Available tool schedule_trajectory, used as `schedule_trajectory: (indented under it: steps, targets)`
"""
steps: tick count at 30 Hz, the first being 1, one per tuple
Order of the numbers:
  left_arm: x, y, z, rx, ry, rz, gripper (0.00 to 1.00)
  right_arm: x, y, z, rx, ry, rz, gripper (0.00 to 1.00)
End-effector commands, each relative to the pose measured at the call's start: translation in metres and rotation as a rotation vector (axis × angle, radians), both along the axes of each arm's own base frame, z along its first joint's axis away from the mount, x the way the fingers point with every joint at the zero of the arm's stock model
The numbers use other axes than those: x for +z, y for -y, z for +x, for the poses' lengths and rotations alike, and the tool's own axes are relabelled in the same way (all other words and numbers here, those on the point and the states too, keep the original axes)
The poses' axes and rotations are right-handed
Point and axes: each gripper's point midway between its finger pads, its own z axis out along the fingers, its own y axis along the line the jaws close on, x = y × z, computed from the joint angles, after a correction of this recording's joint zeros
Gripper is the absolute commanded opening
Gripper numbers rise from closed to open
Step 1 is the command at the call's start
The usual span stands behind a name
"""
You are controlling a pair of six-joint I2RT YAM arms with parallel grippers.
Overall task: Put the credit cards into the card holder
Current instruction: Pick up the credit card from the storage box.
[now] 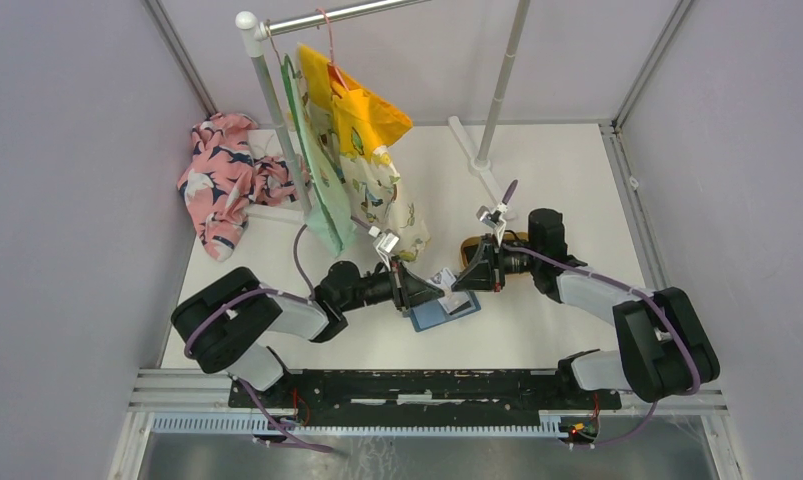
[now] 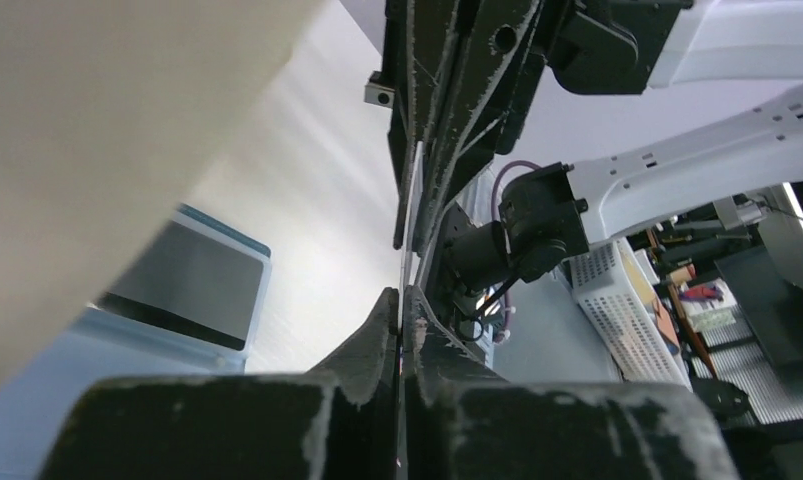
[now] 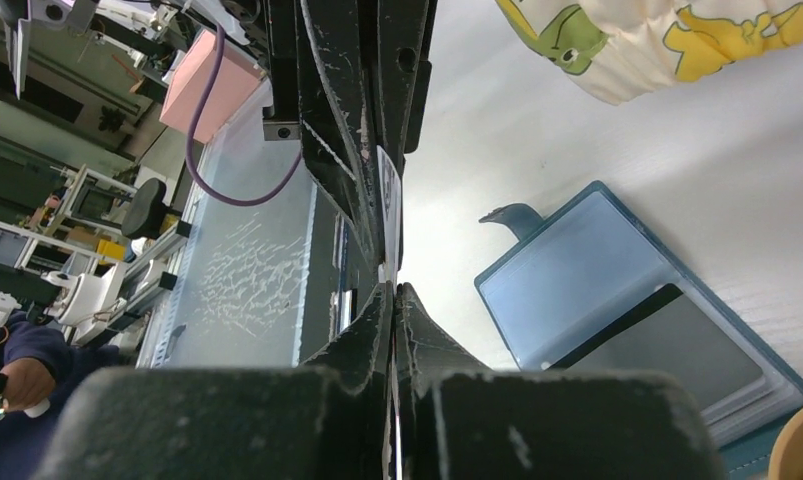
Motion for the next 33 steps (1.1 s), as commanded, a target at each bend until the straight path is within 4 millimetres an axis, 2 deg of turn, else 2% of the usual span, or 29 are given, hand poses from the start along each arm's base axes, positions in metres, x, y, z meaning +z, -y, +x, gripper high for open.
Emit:
schedule_trajectory:
  steps: [1,5,7,9,15,19,25,33]
  targets:
    - [0.021,0.012,-0.006,-0.082,0.048,-0.053,0.02,0.007,-0.004,0.003,0.065,0.098,0.013,0.08]
    - [-0.006,0.011,-0.015,-0.161,0.071,0.1,0.02,0.002,0.0,0.0,0.154,0.21,-0.007,0.39]
    - [-0.017,0.007,-0.016,-0.182,0.097,0.194,0.02,0.001,0.004,-0.006,0.193,0.278,-0.01,0.5]
    - [-0.023,0.001,-0.016,-0.191,0.135,0.275,0.02,-0.003,0.006,-0.006,0.198,0.311,-0.033,0.55]
    - [-0.021,-0.01,-0.019,-0.226,0.211,0.37,0.02,-0.008,0.007,-0.007,0.197,0.324,-0.05,0.56]
    - [-0.02,-0.007,-0.023,-0.256,0.214,0.372,0.02,-0.008,0.006,-0.013,0.214,0.32,-0.035,0.54]
    - [-0.016,-0.003,-0.026,-0.272,0.222,0.363,0.02,-0.016,-0.002,-0.022,0.254,0.31,-0.04,0.43]
    - [-0.014,0.004,-0.033,-0.3,0.229,0.359,0.02,-0.024,-0.008,-0.025,0.275,0.286,-0.064,0.42]
